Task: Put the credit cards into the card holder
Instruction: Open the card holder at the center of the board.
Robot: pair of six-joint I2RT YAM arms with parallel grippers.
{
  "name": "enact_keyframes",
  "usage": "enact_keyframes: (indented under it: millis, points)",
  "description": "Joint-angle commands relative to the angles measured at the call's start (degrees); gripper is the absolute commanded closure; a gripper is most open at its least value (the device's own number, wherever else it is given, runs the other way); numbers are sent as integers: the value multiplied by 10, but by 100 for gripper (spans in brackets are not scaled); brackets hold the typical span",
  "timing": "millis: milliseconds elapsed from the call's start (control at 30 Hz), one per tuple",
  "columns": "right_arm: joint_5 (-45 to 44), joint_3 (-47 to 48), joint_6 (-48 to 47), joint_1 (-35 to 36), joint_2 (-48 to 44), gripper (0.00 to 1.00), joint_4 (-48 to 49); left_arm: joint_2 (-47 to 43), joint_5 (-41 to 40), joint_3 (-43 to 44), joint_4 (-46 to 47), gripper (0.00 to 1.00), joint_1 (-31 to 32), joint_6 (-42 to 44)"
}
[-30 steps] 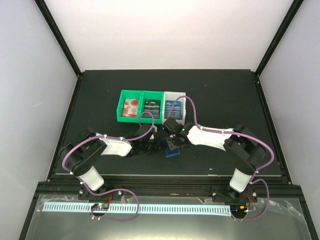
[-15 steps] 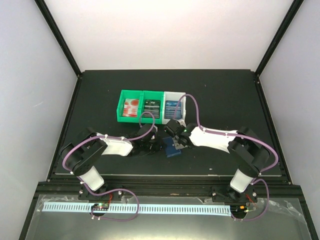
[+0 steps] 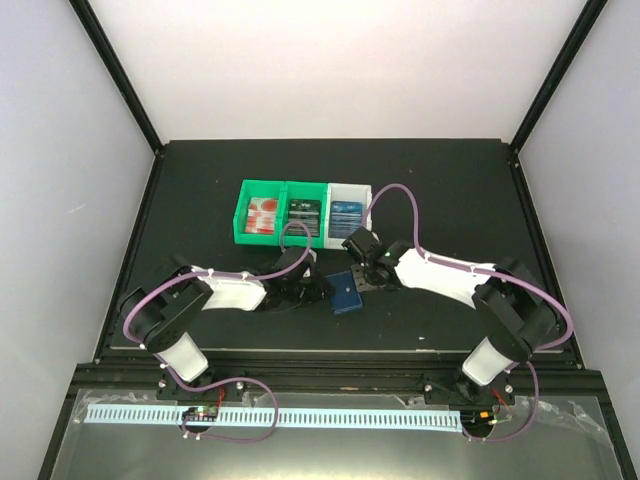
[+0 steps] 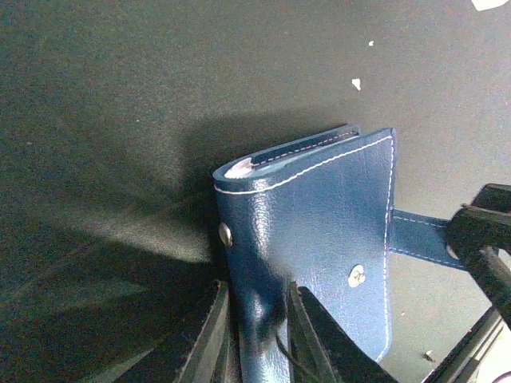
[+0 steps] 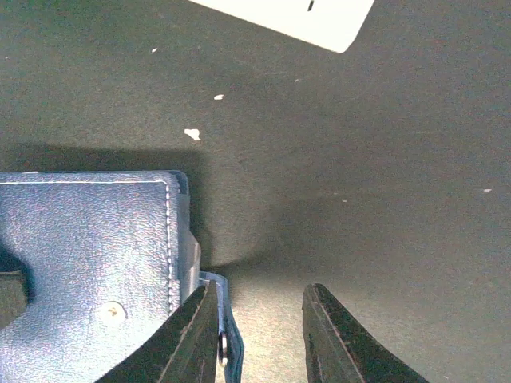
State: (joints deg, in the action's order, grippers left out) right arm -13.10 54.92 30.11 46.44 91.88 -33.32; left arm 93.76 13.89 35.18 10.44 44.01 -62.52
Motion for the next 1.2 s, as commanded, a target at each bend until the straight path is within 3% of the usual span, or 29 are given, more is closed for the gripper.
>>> enact_keyframes:
  millis: [0,333,467,533,800,1167]
  points:
    - [71,-11,-9,-10,14,68,40,15,-32,-6,-94,77,0,24]
    - [102,-26,-6,-18,36,84,49,18,-32,-5,-95,71,-1,31]
    - [96,-26,-7,-18,29,98,40,10,-38,-8,-95,68,-1,34]
    - [97,-23,-8,-18,15,99,34,-4,-44,-13,-91,66,-1,36]
    - [109,7,-3,-18,-36,99,-14,-98,-99,-49,-80,28,1,66]
    - [161,18,9,-19,-80,99,-17,-157,-5,-96,75,14,1,129]
